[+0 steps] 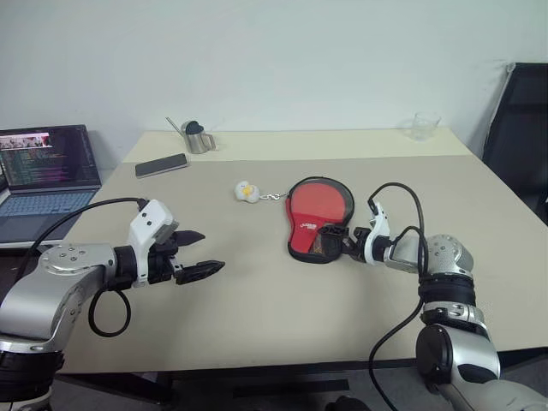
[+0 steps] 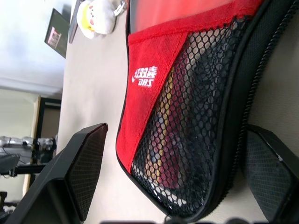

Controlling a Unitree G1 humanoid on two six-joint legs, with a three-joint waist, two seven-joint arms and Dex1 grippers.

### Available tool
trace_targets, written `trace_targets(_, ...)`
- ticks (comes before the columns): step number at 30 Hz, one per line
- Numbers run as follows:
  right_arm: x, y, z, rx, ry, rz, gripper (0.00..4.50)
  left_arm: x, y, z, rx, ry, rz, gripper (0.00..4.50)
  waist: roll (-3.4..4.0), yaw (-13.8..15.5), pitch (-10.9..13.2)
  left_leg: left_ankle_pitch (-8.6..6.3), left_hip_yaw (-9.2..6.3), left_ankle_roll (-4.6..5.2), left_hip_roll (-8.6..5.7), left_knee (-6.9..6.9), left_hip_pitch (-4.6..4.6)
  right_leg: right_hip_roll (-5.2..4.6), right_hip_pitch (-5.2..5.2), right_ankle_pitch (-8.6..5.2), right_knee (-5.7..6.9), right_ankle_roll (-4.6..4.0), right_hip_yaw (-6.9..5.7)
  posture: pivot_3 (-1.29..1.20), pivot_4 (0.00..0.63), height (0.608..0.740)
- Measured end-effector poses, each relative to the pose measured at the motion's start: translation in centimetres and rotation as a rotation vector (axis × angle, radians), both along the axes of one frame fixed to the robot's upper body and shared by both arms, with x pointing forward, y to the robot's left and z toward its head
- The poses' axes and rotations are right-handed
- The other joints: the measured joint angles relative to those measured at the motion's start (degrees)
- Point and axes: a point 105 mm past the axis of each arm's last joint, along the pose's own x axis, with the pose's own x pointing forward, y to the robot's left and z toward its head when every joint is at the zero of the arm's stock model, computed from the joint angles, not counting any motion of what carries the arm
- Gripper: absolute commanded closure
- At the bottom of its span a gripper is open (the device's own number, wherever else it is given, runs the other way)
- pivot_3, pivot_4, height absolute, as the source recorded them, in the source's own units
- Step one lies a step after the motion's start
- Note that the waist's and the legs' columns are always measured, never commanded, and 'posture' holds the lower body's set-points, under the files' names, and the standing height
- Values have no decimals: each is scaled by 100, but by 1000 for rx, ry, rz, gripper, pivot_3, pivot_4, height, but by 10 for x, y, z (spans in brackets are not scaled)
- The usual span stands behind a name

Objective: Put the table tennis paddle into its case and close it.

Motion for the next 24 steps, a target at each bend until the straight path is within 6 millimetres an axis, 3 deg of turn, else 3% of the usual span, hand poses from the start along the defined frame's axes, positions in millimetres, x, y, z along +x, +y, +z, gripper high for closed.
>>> trace_targets(11, 4, 22, -1, 35, 0, 6, 0, -4, 1, 0, 9, 4, 27, 54, 0, -105, 0, 0, 1, 0, 7, -1, 7, 9, 2, 1, 3, -2, 4, 0, 150, 740)
trace_targets(15, 6, 19, -5, 26, 11, -12, 929, -4, 2, 0, 10, 4, 32, 0, 0, -103, 0, -1, 0, 1, 6, -1, 13, 9, 9, 4, 3, -6, 3, 0, 150, 740)
trace_targets(24, 9, 12, -12, 1, 36, -53, 4125, -3, 2, 1, 15, -9, 43, 0, 0, -100, 0, -1, -1, 1, 7, -6, 8, 9, 4, 4, -2, -6, 3, 0, 150, 740)
